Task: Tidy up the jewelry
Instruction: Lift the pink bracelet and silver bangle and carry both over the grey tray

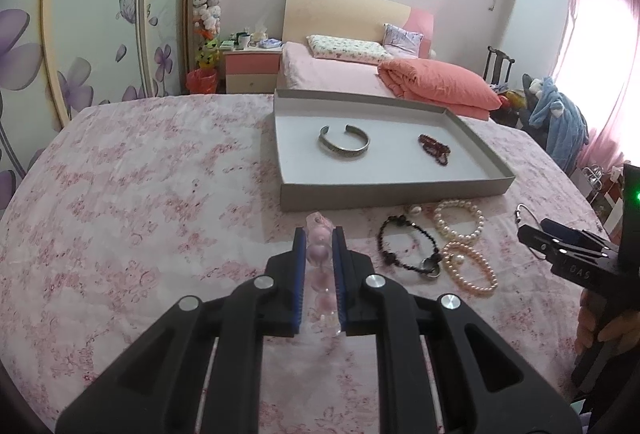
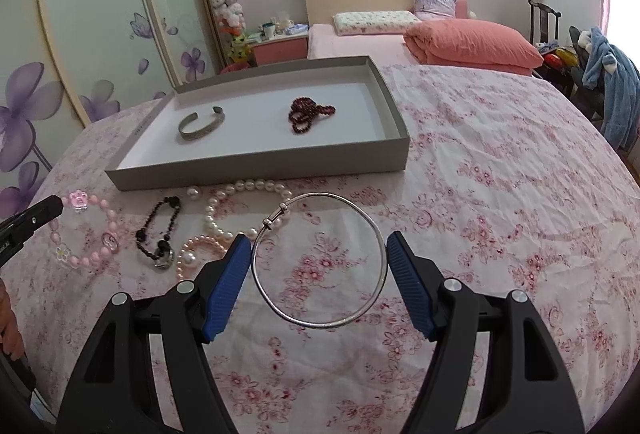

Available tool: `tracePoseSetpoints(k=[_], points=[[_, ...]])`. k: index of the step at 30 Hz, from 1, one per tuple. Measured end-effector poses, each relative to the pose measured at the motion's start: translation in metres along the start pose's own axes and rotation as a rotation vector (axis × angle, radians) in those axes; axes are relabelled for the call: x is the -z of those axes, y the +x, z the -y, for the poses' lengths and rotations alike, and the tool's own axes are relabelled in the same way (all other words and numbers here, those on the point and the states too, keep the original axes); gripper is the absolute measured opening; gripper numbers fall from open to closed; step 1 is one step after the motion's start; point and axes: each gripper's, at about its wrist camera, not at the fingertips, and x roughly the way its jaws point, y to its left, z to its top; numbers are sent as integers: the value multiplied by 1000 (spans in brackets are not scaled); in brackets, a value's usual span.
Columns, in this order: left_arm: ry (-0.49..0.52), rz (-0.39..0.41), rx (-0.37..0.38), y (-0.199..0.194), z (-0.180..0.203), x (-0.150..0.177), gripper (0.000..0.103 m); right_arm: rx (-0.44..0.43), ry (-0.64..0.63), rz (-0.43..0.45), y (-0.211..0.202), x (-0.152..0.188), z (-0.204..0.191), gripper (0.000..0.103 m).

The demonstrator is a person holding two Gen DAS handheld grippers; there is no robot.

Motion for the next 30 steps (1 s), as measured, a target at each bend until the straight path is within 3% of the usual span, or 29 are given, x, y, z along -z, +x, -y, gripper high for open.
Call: tracePoseSetpoints(k=[30], points=[[-28,106,13,-29,11,-12,14,-27,-35,228,-46,-11,-21,70]])
